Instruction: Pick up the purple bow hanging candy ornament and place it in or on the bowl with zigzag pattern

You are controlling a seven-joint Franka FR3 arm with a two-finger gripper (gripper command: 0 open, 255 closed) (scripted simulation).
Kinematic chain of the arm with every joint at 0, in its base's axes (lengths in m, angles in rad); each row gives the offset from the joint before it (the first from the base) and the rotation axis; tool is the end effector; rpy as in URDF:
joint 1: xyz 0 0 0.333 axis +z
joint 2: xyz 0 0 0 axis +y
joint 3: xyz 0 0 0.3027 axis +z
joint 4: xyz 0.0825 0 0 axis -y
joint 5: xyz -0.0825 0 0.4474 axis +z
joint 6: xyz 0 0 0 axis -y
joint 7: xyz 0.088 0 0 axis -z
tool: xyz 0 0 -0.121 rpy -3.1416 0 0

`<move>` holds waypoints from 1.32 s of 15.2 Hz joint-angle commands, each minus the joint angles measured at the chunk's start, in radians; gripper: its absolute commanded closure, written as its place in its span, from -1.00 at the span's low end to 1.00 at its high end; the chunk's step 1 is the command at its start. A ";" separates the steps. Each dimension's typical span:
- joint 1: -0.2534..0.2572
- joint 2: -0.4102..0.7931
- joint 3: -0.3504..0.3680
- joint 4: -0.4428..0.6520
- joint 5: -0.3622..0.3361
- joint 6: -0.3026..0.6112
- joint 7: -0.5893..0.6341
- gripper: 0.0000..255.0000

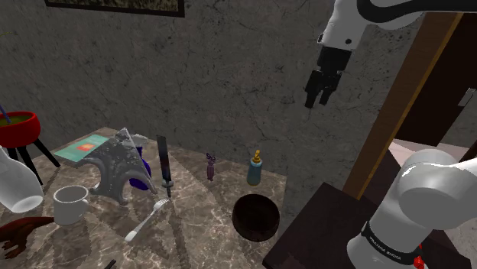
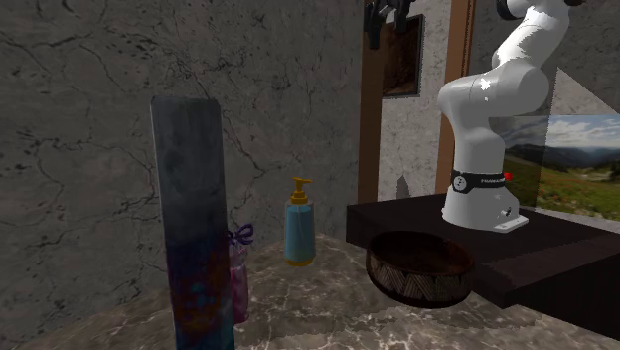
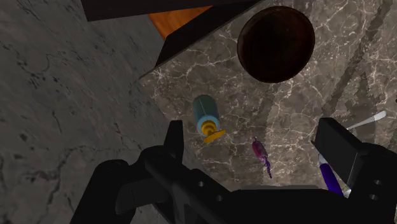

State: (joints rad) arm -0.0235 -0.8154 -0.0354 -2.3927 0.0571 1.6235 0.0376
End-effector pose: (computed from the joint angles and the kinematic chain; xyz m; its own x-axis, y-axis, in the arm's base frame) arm 0.3773 -0.0173 0.5635 0.9951 -0.0893 0.0425 -0.0854 -0.9928 -0.0844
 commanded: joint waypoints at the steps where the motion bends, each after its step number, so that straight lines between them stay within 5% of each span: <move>1: 0.000 0.000 0.000 0.000 0.000 0.000 0.000 -1.00; 10: 0.039 0.290 0.052 0.009 0.015 0.263 -0.002 -1.00; 20: 0.070 0.664 0.106 0.144 -0.003 0.481 0.009 -1.00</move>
State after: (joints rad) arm 0.0459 -0.1873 0.0680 -2.2599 0.0583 2.0822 0.0491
